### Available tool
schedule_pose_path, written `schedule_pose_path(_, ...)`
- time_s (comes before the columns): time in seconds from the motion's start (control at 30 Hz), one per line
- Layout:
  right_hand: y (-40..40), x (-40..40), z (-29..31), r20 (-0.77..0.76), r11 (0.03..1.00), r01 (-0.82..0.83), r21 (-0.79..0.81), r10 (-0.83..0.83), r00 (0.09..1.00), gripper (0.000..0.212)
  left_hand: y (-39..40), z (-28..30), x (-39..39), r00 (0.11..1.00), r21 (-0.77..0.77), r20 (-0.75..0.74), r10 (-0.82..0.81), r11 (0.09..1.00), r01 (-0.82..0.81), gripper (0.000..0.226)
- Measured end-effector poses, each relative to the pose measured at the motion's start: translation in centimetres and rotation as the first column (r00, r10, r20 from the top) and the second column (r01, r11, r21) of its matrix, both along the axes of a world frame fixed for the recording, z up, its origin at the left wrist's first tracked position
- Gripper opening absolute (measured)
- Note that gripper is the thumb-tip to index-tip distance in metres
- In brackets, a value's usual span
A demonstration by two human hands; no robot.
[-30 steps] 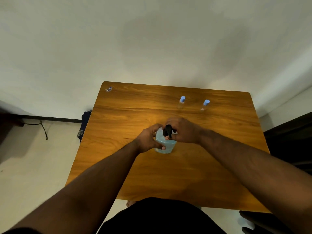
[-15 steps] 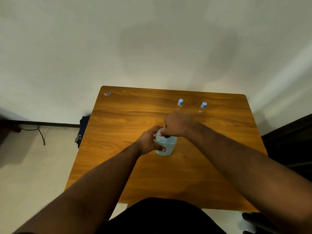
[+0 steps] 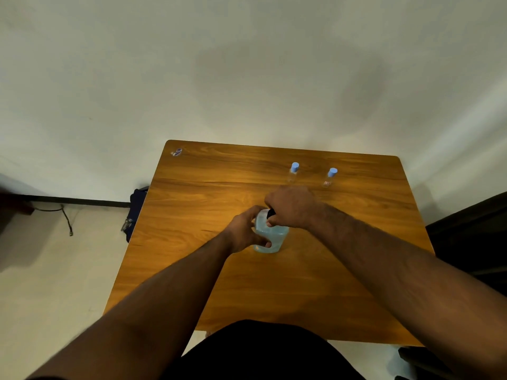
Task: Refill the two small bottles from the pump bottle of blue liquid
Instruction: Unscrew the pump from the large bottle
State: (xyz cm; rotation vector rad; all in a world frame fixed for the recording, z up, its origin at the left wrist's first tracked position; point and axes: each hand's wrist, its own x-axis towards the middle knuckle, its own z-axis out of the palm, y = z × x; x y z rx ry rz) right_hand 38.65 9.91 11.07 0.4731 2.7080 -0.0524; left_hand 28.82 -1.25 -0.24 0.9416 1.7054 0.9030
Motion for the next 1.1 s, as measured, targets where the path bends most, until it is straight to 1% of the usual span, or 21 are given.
schedule_pose_path(0.07,0.3,-0.1,0.0,-0.012,0.997,-0.070,-0.036,0.070,0.997,0.030,0.0,0.0,-0.1,1.000,0.005,0.010,0.002,1.000,-0.002,0.083)
schedule_pose_path(0.13,0.8,-0.1,0.0,-0.006,0.991,-0.090,-0.098,0.090,0.996,0.044,0.1,0.0,-0.1,0.999,0.006,0.031,0.009,1.000,-0.009,0.083)
schedule_pose_path(0.2,1.0,0.2,-0.1,-0.039,0.989,0.013,-0.151,-0.019,0.999,0.059,0.1,0.0,-0.2,1.000,0.009,0.017,0.001,1.000,-0.001,0.081)
schedule_pose_path(0.23,1.0,0.3,-0.2,-0.074,0.985,0.073,-0.158,-0.085,0.994,0.060,0.1,0.0,-0.2,1.000,0.012,0.008,-0.002,1.000,0.002,0.080)
schedule_pose_path(0.27,0.9,0.4,-0.4,-0.105,0.982,0.103,-0.157,-0.121,0.987,0.055,0.1,-0.1,-0.1,1.000,0.014,0.007,0.000,1.000,-0.001,0.079)
schedule_pose_path(0.33,0.8,0.5,-0.8,-0.153,0.978,0.083,-0.194,-0.113,0.982,0.037,0.0,-0.2,-0.1,1.000,0.013,0.020,0.010,1.000,-0.010,0.079)
schedule_pose_path(0.37,0.8,0.6,-1.0,-0.174,0.968,0.059,-0.246,-0.104,0.979,0.032,0.0,-0.3,-0.2,1.000,0.015,0.029,0.011,1.000,-0.012,0.080)
schedule_pose_path(0.4,0.9,0.7,-1.2,-0.198,0.951,0.034,-0.308,-0.099,0.975,0.034,0.0,-0.3,-0.2,0.999,0.019,0.039,0.015,1.000,-0.016,0.079)
schedule_pose_path(0.43,1.1,1.0,-1.4,-0.225,0.925,0.016,-0.380,-0.109,0.968,0.046,-0.1,-0.4,-0.2,0.999,0.020,0.048,0.019,1.000,-0.020,0.079)
schedule_pose_path(0.47,1.3,1.5,-1.7,-0.251,0.881,0.025,-0.472,-0.162,0.954,0.065,-0.1,-0.4,-0.2,0.998,0.021,0.053,0.022,1.000,-0.023,0.079)
schedule_pose_path(0.5,1.4,2.2,-2.0,-0.269,0.815,0.061,-0.576,-0.259,0.928,0.083,-0.1,-0.5,-0.2,0.998,0.021,0.052,0.024,0.999,-0.025,0.078)
schedule_pose_path(0.53,1.3,2.9,-2.5,-0.276,0.745,0.110,-0.658,-0.374,0.885,0.095,0.0,-0.6,-0.2,0.998,0.024,0.051,0.024,0.999,-0.025,0.079)
schedule_pose_path(0.57,1.1,3.6,-3.1,-0.281,0.687,0.152,-0.710,-0.476,0.834,0.098,0.0,-0.5,-0.2,0.998,0.026,0.051,0.022,0.999,-0.023,0.080)
schedule_pose_path(0.6,0.8,4.2,-3.7,-0.286,0.650,0.187,-0.737,-0.550,0.785,0.093,0.1,-0.5,-0.2,0.998,0.027,0.052,0.023,0.999,-0.024,0.080)
schedule_pose_path(0.67,0.0,4.6,-5.0,-0.313,0.611,0.228,-0.758,-0.648,0.695,0.069,0.2,-0.5,-0.3,0.999,0.027,0.045,0.029,0.999,-0.030,0.080)
schedule_pose_path(0.77,-0.7,4.5,-6.1,-0.346,0.543,0.225,-0.809,-0.750,0.564,0.041,0.2,-0.6,-0.2,0.999,0.031,0.037,0.040,0.999,-0.041,0.078)
schedule_pose_path(0.83,-0.4,4.7,-6.6,-0.304,0.481,0.201,-0.853,-0.773,0.556,0.039,0.2,-0.5,-0.1,0.996,0.021,0.063,0.064,0.998,-0.066,0.078)
schedule_pose_path(0.9,-0.2,4.9,-6.8,-0.260,0.429,0.173,-0.887,-0.772,0.580,0.049,0.2,-0.4,0.0,0.994,0.010,0.081,0.072,0.997,-0.073,0.079)
schedule_pose_path(0.97,-0.3,5.0,-7.0,-0.275,0.448,0.177,-0.876,-0.767,0.580,0.062,0.2,-0.5,0.0,0.995,0.013,0.080,0.067,0.998,-0.068,0.081)
schedule_pose_path(1.0,-0.5,4.9,-7.1,-0.300,0.471,0.191,-0.861,-0.774,0.558,0.061,0.2,-0.6,0.1,0.995,0.015,0.080,0.067,0.998,-0.069,0.082)
schedule_pose_path(1.1,-0.8,4.7,-7.2,-0.348,0.495,0.210,-0.843,-0.800,0.489,0.046,0.2,-0.6,0.2,0.994,0.019,0.083,0.071,0.997,-0.072,0.082)
